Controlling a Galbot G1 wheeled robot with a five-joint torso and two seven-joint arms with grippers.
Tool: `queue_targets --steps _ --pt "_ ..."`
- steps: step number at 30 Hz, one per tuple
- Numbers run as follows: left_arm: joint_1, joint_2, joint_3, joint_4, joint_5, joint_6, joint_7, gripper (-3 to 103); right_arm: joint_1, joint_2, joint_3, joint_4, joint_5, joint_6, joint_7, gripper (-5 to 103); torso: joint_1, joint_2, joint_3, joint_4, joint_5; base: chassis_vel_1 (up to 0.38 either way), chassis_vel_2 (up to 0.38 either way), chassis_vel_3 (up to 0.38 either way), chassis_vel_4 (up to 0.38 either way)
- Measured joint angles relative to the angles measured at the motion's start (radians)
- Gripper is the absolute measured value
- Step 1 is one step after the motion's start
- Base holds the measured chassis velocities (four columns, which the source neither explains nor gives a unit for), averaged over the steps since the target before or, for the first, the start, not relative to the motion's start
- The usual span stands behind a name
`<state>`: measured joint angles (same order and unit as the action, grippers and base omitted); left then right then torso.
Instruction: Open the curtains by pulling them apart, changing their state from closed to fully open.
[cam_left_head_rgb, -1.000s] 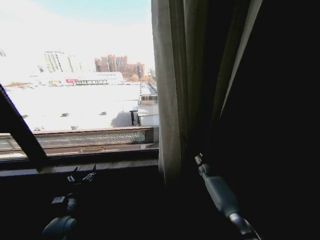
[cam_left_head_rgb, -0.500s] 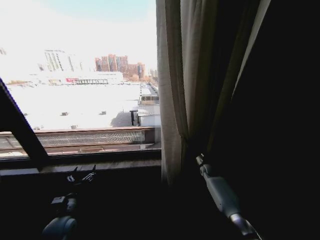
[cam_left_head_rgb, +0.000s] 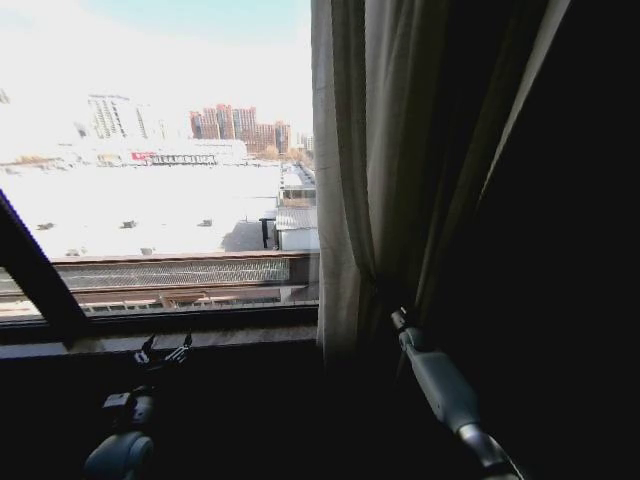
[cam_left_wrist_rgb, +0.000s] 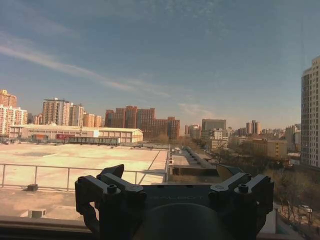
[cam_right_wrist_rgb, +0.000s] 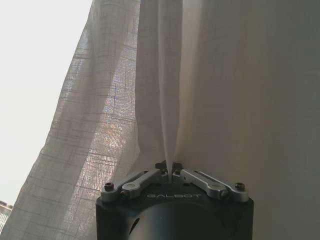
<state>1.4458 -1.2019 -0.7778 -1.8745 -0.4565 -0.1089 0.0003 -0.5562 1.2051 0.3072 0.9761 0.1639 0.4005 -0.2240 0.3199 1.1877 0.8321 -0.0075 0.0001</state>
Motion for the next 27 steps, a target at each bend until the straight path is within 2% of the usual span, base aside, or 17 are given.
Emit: queue_targets --steps 9,13,14,18,20,24,27 --pt "0.000 0.000 0.000 0.000 0.000 0.000 0.000 100 0.055 -0.002 0.020 -0.110 -0.042 -0.050 0.078 0 0.001 0.000 0.000 0.0002 0.0001 0.000 0.000 0.000 0.000" --pt "0.000 0.000 0.000 0.000 0.000 0.000 0.000 100 0.082 -0.003 0.057 -0.159 -0.080 -0.083 0.182 0 0.001 0.000 0.000 0.0000 0.0001 0.000 0.000 0.000 0.000" --pt "0.000 0.000 0.000 0.000 0.000 0.000 0.000 100 0.082 -0.003 0.057 -0.159 -0.080 -0.083 0.182 0 0.001 0.000 0.000 0.0000 0.0001 0.000 0.000 0.000 0.000" --pt "0.000 0.000 0.000 0.000 0.000 0.000 0.000 100 0.098 -0.019 0.087 -0.179 -0.115 -0.113 0.285 0 0.001 0.000 0.000 0.0000 0.0001 0.000 0.000 0.000 0.000" --pt "0.000 0.000 0.000 0.000 0.000 0.000 0.000 100 0.100 -0.023 0.095 -0.181 -0.125 -0.122 0.310 0 0.001 0.000 0.000 0.0001 0.0001 0.000 0.000 0.000 0.000" --pt "0.000 0.000 0.000 0.000 0.000 0.000 0.000 100 0.100 -0.044 0.132 -0.181 -0.198 -0.173 0.421 0 0.001 0.000 0.000 -0.0001 0.0000 0.000 0.000 0.000 0.000" --pt "0.000 0.000 0.000 0.000 0.000 0.000 0.000 100 0.096 -0.051 0.150 -0.180 -0.239 -0.194 0.466 0 0.001 0.000 0.000 -0.0001 0.0000 0.000 0.000 0.000 0.000"
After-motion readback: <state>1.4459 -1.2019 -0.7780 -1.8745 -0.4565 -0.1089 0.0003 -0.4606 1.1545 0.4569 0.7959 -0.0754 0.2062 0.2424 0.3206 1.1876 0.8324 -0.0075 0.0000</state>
